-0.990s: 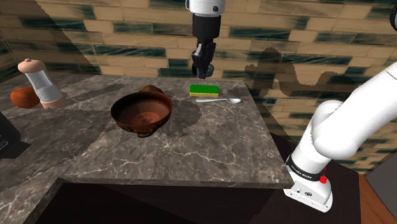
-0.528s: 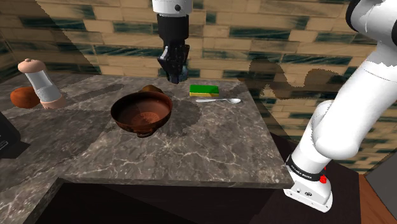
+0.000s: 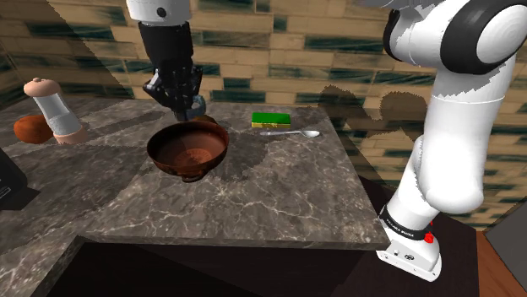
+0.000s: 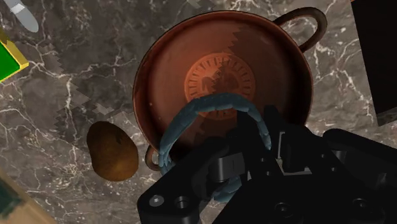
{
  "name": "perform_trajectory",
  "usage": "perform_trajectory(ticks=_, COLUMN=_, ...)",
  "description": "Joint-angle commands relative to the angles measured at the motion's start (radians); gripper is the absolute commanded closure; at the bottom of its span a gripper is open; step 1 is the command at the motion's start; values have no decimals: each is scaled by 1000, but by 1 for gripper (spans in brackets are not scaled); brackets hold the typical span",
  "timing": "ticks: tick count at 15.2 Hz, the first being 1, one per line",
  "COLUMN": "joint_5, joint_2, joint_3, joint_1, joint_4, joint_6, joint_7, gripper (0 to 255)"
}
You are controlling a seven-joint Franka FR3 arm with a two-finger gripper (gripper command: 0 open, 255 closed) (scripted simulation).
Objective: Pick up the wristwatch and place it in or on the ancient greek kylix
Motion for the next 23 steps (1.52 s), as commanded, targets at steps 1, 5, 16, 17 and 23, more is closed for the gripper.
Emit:
perform_trajectory(ticks=1, joint_5=-34, joint_2=67, joint_3=4, joint_1=35, joint_4=76, joint_6=-19, joint_7=31, gripper=255)
perform_trajectory(ticks=5, joint_5=-21, joint_2=43, joint_3=2, joint_1=20, joint_4=-12, joint_6=47, joint_7=29, gripper=255)
perform_trajectory(ticks=16, joint_5=-8, joint_2=15, joint_3=-1, joint_1=-1, joint_4=-156, joint_6=166, joint_7=28, gripper=255)
perform_trajectory(ticks=17, joint_5=-8, joint_2=15, joint_3=-1, joint_1=-1, joint_4=-156, joint_6=166, joint_7=28, gripper=255)
perform_trajectory(ticks=23, joint_5=-8, joint_2=15, joint_3=-1, joint_1=-1, joint_4=-156, joint_6=166, joint_7=28, gripper=0)
